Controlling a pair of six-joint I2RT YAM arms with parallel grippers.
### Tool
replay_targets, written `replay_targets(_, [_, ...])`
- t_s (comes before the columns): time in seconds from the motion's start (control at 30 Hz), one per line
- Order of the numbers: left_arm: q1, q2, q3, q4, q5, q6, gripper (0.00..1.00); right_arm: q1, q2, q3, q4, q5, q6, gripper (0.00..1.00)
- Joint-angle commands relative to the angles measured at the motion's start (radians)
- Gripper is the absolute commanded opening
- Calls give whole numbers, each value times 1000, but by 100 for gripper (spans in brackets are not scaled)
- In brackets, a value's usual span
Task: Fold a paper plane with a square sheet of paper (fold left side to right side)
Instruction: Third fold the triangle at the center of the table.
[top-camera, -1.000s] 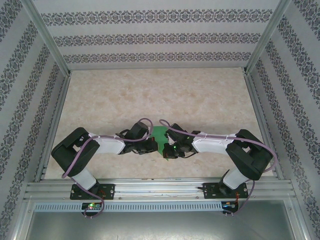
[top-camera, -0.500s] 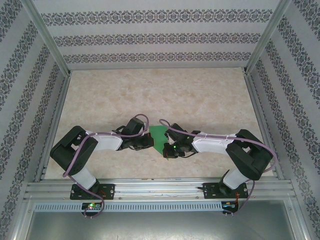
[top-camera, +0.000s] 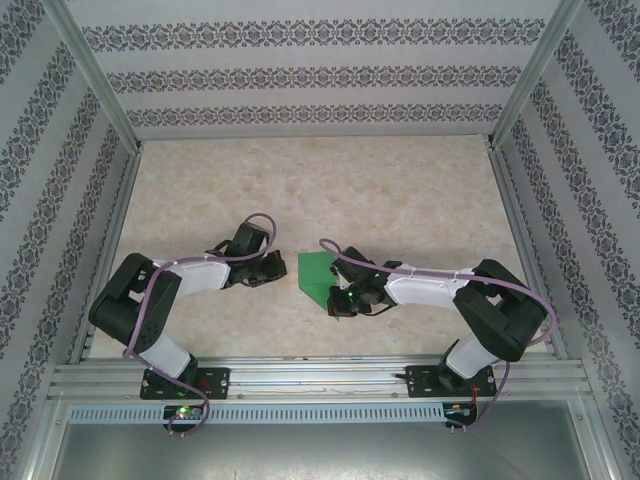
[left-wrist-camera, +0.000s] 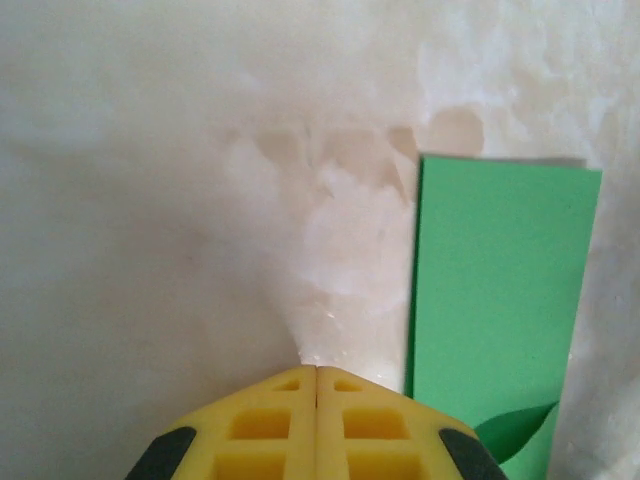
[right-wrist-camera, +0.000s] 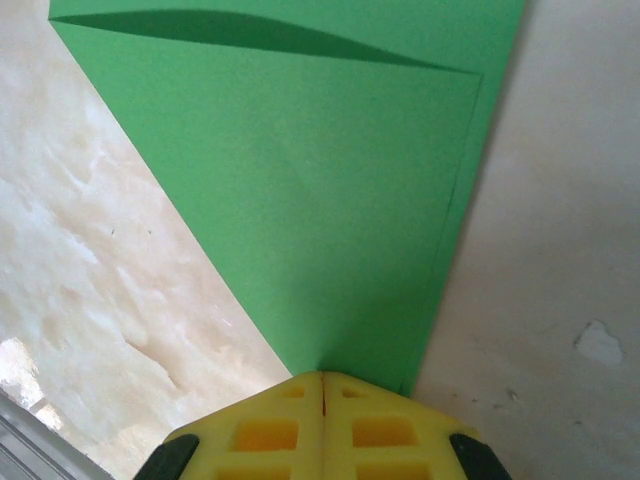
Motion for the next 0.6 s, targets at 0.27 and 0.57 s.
replay_targets(0.27, [-64, -150, -9, -51, 58, 41, 3, 6, 8, -52, -149, 78, 0, 0])
replay_targets(0.57, [-230, -42, -26, 144, 113, -85, 3, 6, 21, -44, -141, 75, 1, 0])
